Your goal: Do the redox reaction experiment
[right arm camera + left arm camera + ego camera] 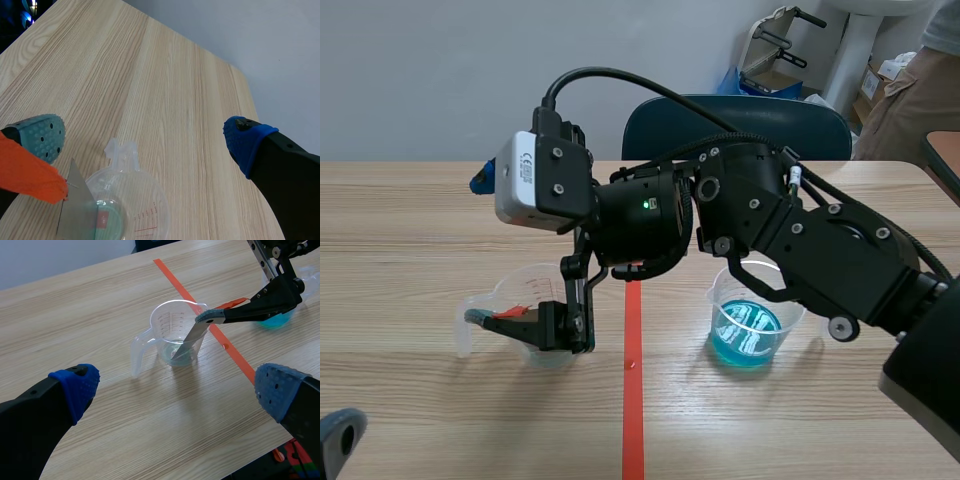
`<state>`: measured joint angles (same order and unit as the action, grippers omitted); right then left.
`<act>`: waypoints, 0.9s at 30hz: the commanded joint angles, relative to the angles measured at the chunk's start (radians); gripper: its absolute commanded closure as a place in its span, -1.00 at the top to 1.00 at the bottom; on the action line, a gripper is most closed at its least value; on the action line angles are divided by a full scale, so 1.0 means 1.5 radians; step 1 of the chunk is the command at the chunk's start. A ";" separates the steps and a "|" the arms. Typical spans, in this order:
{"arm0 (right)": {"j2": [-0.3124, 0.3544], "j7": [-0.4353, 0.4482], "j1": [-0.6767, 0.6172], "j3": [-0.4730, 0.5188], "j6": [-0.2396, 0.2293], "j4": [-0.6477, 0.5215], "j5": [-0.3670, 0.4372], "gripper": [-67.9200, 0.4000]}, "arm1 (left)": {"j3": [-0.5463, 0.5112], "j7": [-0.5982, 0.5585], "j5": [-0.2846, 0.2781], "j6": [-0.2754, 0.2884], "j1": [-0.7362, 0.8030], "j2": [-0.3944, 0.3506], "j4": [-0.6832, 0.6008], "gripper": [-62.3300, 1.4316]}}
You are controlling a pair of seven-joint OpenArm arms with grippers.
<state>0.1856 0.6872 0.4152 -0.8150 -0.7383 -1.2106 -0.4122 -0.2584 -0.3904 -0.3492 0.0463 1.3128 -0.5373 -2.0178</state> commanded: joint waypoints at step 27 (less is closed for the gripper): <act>0.094 0.095 0.007 -0.085 -0.005 -0.018 0.122 1.00 | 0.000 0.002 -0.004 0.001 -0.002 0.003 -0.007 1.00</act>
<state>0.3111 0.8158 0.4152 -0.9569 -0.7380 -1.2118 -0.2565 -0.2584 -0.3840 -0.3492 0.0463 1.3128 -0.5373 -2.0178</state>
